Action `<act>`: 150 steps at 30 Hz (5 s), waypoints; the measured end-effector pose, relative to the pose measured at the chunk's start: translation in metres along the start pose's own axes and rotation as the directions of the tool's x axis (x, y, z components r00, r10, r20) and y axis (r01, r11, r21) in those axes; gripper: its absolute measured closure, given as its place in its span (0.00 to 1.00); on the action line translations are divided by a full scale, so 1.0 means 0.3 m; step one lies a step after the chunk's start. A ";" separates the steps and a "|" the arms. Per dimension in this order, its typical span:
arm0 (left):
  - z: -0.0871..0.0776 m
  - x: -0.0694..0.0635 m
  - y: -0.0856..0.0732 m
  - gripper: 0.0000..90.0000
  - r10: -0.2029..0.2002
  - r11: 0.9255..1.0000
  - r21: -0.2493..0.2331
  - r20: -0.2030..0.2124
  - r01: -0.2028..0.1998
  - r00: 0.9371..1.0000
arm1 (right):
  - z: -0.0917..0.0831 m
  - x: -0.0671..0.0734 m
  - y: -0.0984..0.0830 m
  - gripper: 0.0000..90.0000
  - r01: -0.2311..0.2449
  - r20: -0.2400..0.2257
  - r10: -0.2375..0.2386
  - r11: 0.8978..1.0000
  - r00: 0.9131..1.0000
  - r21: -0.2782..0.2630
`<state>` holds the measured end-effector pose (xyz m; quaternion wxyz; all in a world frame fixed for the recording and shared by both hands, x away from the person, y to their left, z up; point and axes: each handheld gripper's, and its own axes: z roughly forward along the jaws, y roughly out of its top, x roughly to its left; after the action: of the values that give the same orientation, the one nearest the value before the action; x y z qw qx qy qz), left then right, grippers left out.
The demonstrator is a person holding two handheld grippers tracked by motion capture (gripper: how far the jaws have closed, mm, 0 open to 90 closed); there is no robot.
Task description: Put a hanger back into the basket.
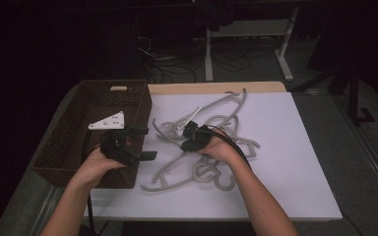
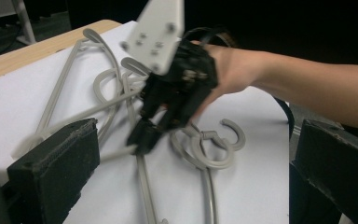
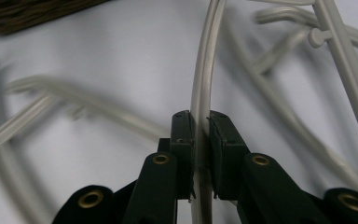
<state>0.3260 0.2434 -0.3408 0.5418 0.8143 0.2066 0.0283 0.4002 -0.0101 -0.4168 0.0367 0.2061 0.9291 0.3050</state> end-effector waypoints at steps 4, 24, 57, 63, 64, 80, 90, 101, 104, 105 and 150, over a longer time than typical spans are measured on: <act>0.000 -0.003 0.000 0.00 0.003 1.000 0.000 0.001 -0.003 1.000 | -0.023 0.045 -0.028 0.89 0.068 -0.062 -0.069 0.998 0.996 -0.013; 0.045 -0.050 0.013 0.00 0.016 0.999 0.034 0.033 -0.017 0.999 | -0.178 0.079 -0.191 0.78 -0.010 -0.114 -0.003 0.993 0.993 -0.116; 0.408 -0.128 -0.120 0.05 0.185 0.911 0.362 0.071 -0.198 0.980 | -0.480 0.037 -0.725 0.98 -0.335 0.141 0.355 0.930 0.924 -0.149; 0.444 -0.122 -0.144 0.16 0.226 0.875 0.420 0.082 -0.240 0.971 | -0.469 0.032 -0.721 0.98 -0.332 0.137 0.351 0.932 0.926 -0.143; 0.446 -0.121 -0.146 0.19 0.228 0.871 0.425 0.092 -0.245 0.969 | -0.467 0.032 -0.721 0.98 -0.331 0.138 0.349 0.933 0.927 -0.140; 0.499 -0.136 -0.186 0.55 0.331 0.797 0.499 0.109 -0.339 0.937 | -0.468 0.028 -0.717 0.98 -0.330 0.135 0.350 0.932 0.927 -0.153; 0.503 -0.141 -0.185 0.74 0.341 0.791 0.495 0.133 -0.360 0.931 | -0.482 0.022 -0.717 0.70 -0.347 0.147 0.379 0.915 0.913 -0.207; 0.495 -0.141 -0.179 0.83 0.353 0.785 0.500 0.123 -0.365 0.927 | -0.496 0.018 -0.717 0.48 -0.355 0.173 0.400 0.904 0.900 -0.240; 0.490 -0.138 -0.176 0.84 0.357 0.783 0.502 0.122 -0.368 0.926 | -0.498 0.018 -0.715 0.44 -0.353 0.180 0.401 0.902 0.898 -0.249; 0.488 -0.137 -0.175 0.85 0.352 0.787 0.499 0.121 -0.364 0.928 | -0.499 0.018 -0.715 0.44 -0.354 0.180 0.403 0.901 0.897 -0.251; 0.220 -0.100 0.126 0.92 0.241 0.951 0.203 -0.018 -0.232 0.970 | -0.482 0.012 -0.710 0.36 -0.362 0.177 0.413 0.895 0.893 -0.260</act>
<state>0.3280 0.1624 -0.3289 0.4455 0.8825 0.1210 0.0896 0.2920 -0.2434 -0.4233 0.1036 0.4162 0.8189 0.3813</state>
